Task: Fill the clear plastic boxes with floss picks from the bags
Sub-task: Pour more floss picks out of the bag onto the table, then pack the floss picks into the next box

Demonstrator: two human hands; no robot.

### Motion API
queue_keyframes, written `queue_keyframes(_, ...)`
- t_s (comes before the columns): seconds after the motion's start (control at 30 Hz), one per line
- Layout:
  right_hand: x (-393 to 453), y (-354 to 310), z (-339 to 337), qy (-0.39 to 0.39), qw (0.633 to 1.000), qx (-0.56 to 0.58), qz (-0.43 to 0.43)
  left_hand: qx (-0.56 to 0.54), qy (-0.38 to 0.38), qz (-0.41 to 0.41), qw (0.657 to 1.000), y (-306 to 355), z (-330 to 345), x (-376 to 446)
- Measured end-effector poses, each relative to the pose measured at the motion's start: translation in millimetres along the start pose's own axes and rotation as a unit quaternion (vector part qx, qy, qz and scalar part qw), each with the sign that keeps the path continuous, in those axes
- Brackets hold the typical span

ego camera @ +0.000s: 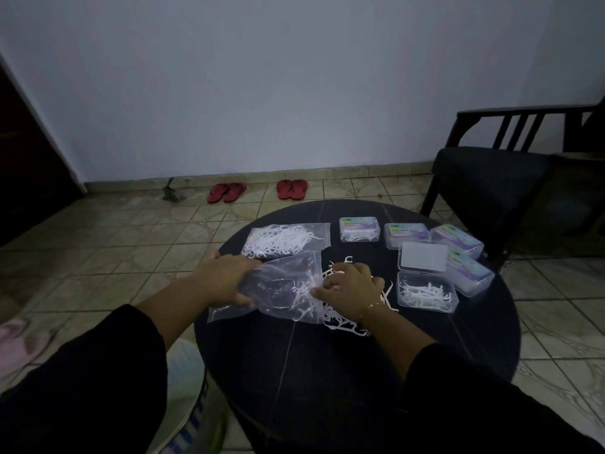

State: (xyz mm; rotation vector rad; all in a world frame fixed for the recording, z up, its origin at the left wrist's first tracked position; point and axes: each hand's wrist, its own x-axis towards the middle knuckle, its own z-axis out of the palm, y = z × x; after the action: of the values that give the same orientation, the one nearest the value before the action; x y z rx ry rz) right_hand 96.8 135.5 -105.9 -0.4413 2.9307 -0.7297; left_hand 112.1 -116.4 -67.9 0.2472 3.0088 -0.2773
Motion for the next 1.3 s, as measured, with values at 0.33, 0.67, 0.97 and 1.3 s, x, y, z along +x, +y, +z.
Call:
queue_keyframes(0.33, -9.8, 17.1, -16.4, 0.074, 0.997, -0.018, -0.008, -0.051, -0.03, -0.013, 0.998, 16.5, -13.1, -5.4)
queue_keyframes(0.67, -31.2, 39.3, -36.2, 0.047, 0.98, -0.182, -0.059, -0.088, 0.182, 0.061, 0.978, 114.5, -17.1, -15.9)
queue_keyframes(0.97, -26.7, 42.9, -31.3, -0.022, 0.962, -0.263, -0.074, -0.041, 0.187, 0.067, 0.979, 162.4, 20.1, -8.9)
queue_keyframes(1.3, -15.7, 43.4, -26.2, 0.021, 0.956, -0.273, -0.105, -0.103, 0.196, 0.019, 0.975, 165.4, 18.8, -3.9)
